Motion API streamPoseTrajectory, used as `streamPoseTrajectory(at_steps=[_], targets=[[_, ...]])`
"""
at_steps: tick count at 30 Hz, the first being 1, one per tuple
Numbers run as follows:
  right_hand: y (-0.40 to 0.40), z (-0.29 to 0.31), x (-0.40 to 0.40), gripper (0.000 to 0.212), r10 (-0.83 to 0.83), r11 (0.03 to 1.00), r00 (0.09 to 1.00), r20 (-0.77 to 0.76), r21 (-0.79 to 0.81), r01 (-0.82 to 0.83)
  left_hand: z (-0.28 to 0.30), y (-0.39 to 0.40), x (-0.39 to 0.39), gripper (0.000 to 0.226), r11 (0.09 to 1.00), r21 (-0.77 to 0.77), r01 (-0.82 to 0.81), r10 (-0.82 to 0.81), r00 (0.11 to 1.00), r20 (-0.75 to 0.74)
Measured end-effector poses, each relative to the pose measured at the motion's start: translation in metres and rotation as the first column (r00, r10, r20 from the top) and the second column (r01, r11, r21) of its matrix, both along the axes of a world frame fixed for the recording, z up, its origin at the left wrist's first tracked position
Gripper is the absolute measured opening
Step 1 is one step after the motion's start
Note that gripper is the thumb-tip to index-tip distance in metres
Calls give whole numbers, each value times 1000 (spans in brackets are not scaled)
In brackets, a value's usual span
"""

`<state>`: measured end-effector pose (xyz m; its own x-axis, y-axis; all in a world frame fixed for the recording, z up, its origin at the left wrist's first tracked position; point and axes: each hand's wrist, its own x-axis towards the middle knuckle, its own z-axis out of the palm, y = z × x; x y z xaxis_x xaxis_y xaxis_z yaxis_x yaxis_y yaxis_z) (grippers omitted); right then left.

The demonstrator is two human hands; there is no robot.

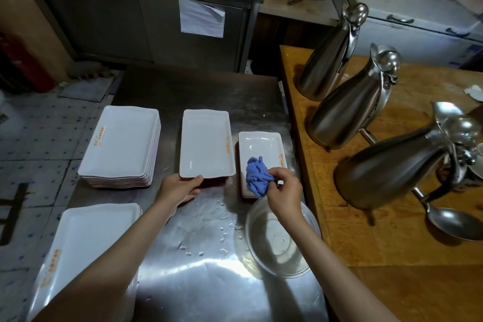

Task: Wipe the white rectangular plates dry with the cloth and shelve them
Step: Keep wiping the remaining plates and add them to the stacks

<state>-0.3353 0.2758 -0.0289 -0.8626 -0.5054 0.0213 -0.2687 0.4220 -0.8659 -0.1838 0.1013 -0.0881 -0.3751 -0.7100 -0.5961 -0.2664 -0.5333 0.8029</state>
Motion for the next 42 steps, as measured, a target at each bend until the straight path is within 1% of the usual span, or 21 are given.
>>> streamPoseTrajectory(at_steps=[4,9,15,18,20,23,25,28,32,37,39,42], targets=[[3,0,-4,30,-14,1000,1000,15,-3,14,-4,-6,-8,16,999,-29,-17,18,999,30],[9,-2,-11,30,-15,1000,1000,-5,10,15,-14,-10,-13,23,996,-81,-27,36,993,115],[13,-5,-16,29,-26,1000,1000,-16,14,26,-20,-1,-18,23,996,-57,63,-54,987,150],[16,-2,-18,29,-27,999,1000,3,18,27,-17,12,-28,19,988,-44,149,-142,981,130],[18,0,-20,31,-29,1000,1000,9,12,29,-15,23,-37,16,972,-44,231,-225,968,107],[22,-1,-25,33,-50,999,999,18,14,50,-16,38,-52,20,930,-56,365,-352,923,157],[24,-2,-27,33,-61,998,998,23,20,60,-20,44,-60,24,910,-55,410,-395,900,184],[29,-3,-31,33,-82,996,996,21,28,81,-22,49,-76,33,907,-46,418,-402,893,203],[39,-8,-36,32,-89,995,995,31,41,88,-16,58,-94,46,880,-134,455,-397,862,316],[47,-11,-38,36,-108,993,994,23,44,107,-13,64,-103,56,766,-243,595,-420,749,512],[49,-11,-39,36,-107,993,994,18,52,106,-15,62,-103,56,734,-260,627,-428,726,539],[50,-11,-40,35,-102,992,995,9,69,101,-19,62,-103,50,718,-303,627,-421,738,528]])
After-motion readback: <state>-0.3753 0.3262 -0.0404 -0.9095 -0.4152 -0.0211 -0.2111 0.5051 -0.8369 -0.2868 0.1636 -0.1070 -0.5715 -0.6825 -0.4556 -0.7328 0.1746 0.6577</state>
